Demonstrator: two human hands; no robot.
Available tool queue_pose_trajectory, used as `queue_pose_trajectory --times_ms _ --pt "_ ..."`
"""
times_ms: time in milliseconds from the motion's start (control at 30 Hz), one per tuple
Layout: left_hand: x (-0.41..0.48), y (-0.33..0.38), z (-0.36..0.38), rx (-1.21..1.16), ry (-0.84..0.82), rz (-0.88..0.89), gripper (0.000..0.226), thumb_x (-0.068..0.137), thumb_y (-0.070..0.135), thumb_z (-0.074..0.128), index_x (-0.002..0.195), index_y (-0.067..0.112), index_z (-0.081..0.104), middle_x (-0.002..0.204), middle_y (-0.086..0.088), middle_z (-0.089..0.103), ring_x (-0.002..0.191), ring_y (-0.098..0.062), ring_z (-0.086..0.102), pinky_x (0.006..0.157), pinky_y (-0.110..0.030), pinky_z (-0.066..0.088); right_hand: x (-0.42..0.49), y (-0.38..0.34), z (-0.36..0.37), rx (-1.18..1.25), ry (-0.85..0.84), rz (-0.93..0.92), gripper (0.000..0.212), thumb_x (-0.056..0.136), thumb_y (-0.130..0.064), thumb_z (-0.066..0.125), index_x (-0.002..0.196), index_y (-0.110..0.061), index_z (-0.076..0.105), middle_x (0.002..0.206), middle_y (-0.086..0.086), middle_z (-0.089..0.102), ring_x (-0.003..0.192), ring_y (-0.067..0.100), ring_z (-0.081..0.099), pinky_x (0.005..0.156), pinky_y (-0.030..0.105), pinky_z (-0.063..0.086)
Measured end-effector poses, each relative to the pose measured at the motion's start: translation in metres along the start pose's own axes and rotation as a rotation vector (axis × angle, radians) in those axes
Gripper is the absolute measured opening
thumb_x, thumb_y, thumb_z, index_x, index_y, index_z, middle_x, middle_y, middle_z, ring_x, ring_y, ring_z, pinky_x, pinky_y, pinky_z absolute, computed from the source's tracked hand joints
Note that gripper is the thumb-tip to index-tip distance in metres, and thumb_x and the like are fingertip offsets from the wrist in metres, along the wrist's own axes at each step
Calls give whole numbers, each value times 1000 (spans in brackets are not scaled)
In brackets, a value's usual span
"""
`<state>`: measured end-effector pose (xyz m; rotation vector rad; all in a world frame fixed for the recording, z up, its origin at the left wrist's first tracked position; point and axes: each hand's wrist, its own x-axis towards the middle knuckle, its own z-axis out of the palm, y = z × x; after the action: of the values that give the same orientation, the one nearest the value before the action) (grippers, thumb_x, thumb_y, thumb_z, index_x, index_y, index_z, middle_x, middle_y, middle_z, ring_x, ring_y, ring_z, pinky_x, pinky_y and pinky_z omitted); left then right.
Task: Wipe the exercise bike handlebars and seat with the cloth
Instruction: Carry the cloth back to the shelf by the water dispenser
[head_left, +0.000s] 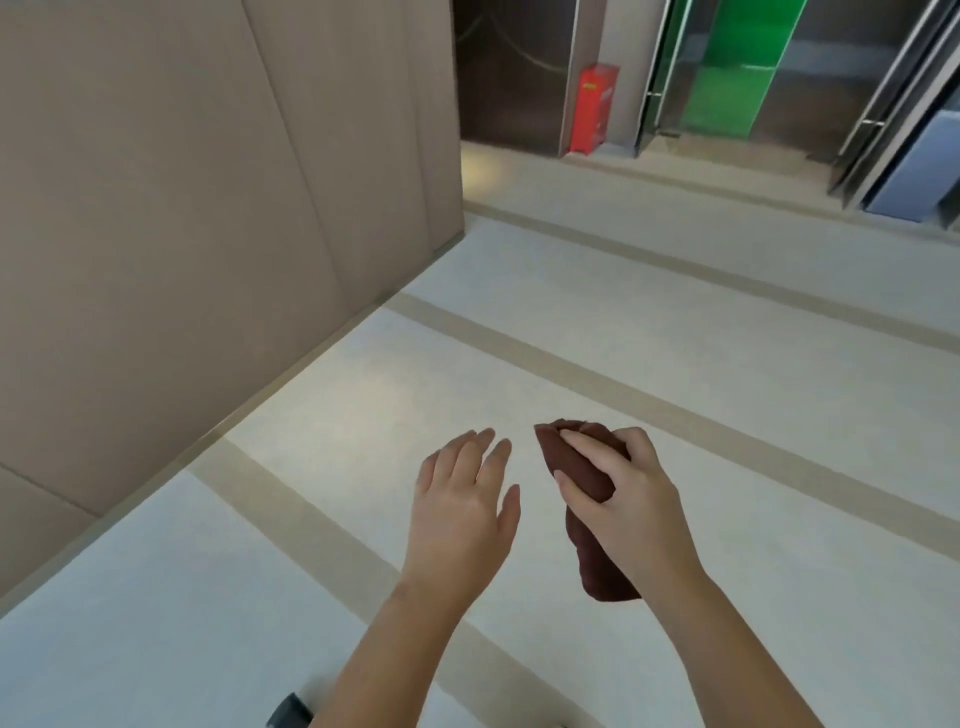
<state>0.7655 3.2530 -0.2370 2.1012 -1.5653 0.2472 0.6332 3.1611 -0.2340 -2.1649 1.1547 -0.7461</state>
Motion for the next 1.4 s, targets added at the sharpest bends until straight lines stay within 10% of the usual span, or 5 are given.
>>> queue_pose_trajectory --times_ms 567,1400 --pt "193 149 153 -142 -165 359 44 65 20 80 105 7 67 109 -13 67 100 -32 63 84 -49 48 121 166 -128 -50 344 375 39 80 -29 67 117 -35 60 104 -9 46 89 13 54 79 21 42" --pt "682 361 452 -289 -255 557 43 81 29 65 119 10 58 125 -10 58 119 -31 49 99 -48 36 548 471 -327 -92 582 559 39 80 -29 66 117 -38 59 104 -6 46 86 11 54 76 18 38"
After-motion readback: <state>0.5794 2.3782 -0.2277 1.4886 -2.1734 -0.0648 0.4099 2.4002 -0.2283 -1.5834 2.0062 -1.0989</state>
